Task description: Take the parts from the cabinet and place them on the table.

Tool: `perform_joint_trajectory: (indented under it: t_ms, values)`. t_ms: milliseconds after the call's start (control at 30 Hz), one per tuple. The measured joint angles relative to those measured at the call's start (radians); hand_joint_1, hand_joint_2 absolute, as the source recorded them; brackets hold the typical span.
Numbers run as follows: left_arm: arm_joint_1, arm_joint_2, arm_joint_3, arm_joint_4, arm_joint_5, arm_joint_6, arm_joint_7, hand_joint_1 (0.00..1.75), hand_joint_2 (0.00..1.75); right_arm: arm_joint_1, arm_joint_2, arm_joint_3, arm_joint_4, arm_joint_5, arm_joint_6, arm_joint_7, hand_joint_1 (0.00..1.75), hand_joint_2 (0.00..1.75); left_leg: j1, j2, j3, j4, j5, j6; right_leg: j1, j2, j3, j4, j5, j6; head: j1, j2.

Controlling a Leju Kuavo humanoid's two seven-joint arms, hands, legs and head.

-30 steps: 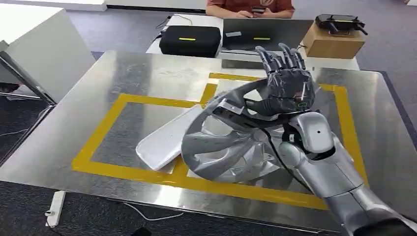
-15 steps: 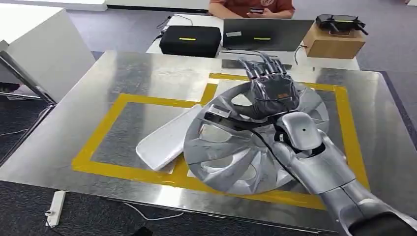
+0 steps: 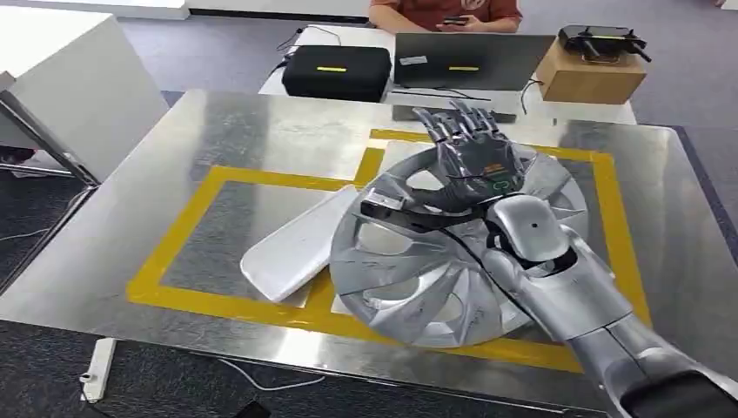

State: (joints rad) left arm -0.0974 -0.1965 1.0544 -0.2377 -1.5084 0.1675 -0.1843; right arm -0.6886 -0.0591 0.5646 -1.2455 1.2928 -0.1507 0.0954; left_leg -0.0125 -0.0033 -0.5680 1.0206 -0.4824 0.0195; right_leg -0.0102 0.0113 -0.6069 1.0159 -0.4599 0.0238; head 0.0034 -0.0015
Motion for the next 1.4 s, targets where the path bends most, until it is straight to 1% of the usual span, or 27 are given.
perform_joint_trajectory:
  t_ms: [367,500,700,767,867,1000,1100,1167,1300,1400]
  values:
    - [0.000,0.000,-0.001,0.000,0.001,0.000,0.000,0.00,0.00,-0.007,-0.004,0.015,0.000,0.000,0.003,-0.001,0.00,0.00,0.000,0.000,0.000,0.000,0.000,0.000,0.000,0.000,0.000,0.000,0.000,0.000,0.000,0.000]
    - [0.000,0.000,-0.002,0.000,0.005,0.000,0.001,0.00,0.00,-0.011,-0.010,0.025,0.000,0.003,0.023,-0.006,0.00,0.00,0.000,0.000,0.000,0.000,0.000,0.000,0.000,0.000,0.000,0.000,0.000,0.000,0.000,0.000]
    - [0.000,0.000,-0.009,0.000,0.015,-0.005,0.007,0.00,0.00,-0.024,-0.021,0.068,0.026,-0.001,0.072,-0.021,0.00,0.00,0.000,0.000,0.000,0.000,0.000,0.000,0.000,0.000,0.000,0.000,0.000,0.000,0.000,0.000]
    - [-0.001,0.000,-0.010,0.000,0.019,-0.006,0.013,0.00,0.00,-0.034,-0.022,0.083,0.043,-0.020,0.100,-0.032,0.00,0.00,0.000,0.000,0.000,0.000,0.000,0.000,0.000,0.000,0.000,0.000,0.000,0.000,0.000,0.000]
    - [0.000,0.000,-0.010,0.000,0.025,-0.006,0.014,0.00,0.00,-0.055,-0.025,0.107,0.068,-0.073,0.168,-0.062,0.00,0.00,0.000,0.000,0.000,0.000,0.000,0.000,0.000,0.000,0.000,0.000,0.000,0.000,0.000,0.000]
    - [0.000,0.000,-0.010,0.000,0.039,-0.006,0.014,0.00,0.00,-0.115,-0.033,0.154,0.114,-0.158,0.256,-0.094,0.00,0.00,0.000,0.000,-0.001,0.000,0.001,-0.001,0.000,0.000,-0.001,0.000,0.001,0.000,0.000,0.000]
    - [0.001,0.000,-0.010,0.000,0.052,-0.005,0.011,0.00,0.00,-0.175,-0.037,0.212,0.150,-0.204,0.312,-0.124,0.00,0.00,0.000,0.000,-0.001,0.000,0.001,-0.001,0.000,0.001,-0.002,0.000,0.001,0.000,0.000,0.000]
    - [0.002,0.000,-0.010,0.000,0.058,-0.002,0.006,0.00,0.00,-0.218,-0.040,0.262,0.174,-0.217,0.332,-0.139,0.00,0.00,0.000,0.000,-0.002,0.000,0.001,-0.001,0.000,0.001,-0.002,0.000,0.001,0.000,0.000,0.000]
    - [0.004,0.001,-0.010,0.004,0.070,0.002,-0.003,0.00,0.00,-0.296,-0.043,0.380,0.215,-0.232,0.343,-0.163,0.00,0.00,0.000,0.000,-0.002,0.000,0.001,-0.001,0.000,0.001,-0.002,0.000,0.001,0.000,0.000,0.000]
    - [0.006,0.001,-0.010,0.005,0.072,0.002,-0.003,0.00,0.00,-0.323,-0.044,0.428,0.231,-0.235,0.344,-0.167,0.00,0.00,0.000,0.000,-0.002,0.000,0.001,-0.001,0.000,0.001,-0.003,0.000,0.001,0.000,0.000,0.000]
